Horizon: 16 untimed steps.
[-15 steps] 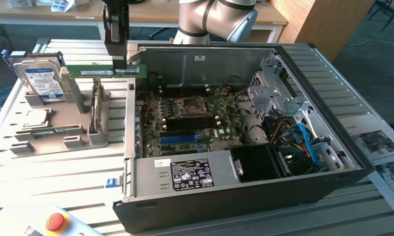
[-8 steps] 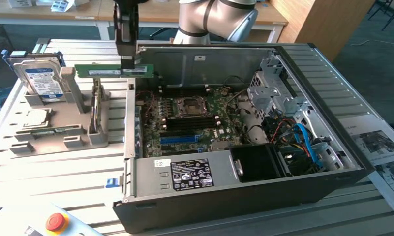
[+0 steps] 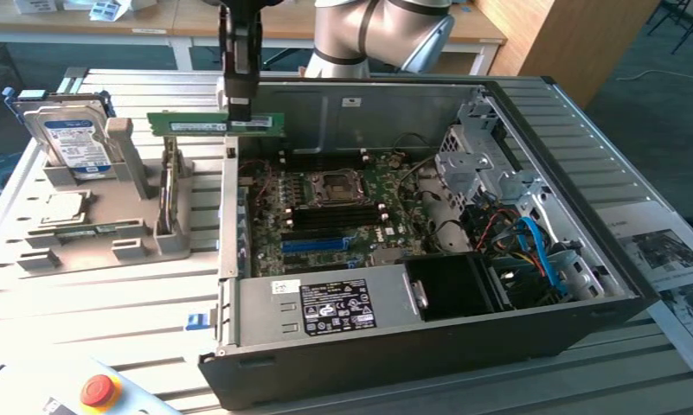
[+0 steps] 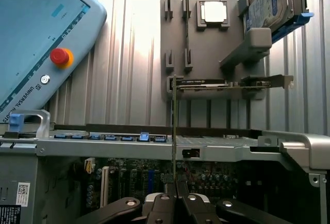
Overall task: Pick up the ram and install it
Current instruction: 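Pick up the ram and move it above insertion slot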
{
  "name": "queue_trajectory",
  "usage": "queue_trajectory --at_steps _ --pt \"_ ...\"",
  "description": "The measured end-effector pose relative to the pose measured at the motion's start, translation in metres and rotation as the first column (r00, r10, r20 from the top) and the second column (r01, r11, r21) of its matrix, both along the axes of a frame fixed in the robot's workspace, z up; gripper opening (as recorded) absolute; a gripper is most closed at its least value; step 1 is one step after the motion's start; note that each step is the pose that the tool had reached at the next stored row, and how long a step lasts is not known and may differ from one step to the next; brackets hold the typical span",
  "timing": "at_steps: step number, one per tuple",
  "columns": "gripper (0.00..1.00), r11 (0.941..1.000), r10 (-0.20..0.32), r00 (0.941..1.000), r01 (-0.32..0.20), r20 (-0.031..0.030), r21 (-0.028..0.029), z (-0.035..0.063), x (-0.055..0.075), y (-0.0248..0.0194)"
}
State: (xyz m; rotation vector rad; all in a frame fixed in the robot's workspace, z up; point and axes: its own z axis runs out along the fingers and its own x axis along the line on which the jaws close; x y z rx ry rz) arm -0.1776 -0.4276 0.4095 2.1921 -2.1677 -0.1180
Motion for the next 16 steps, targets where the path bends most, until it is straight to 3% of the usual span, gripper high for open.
queue_trajectory --at_steps 16 --pt "0.12 1.0000 0.000 0.9999 0.000 -0.0137 0.0000 0.0001 0.037 0.0000"
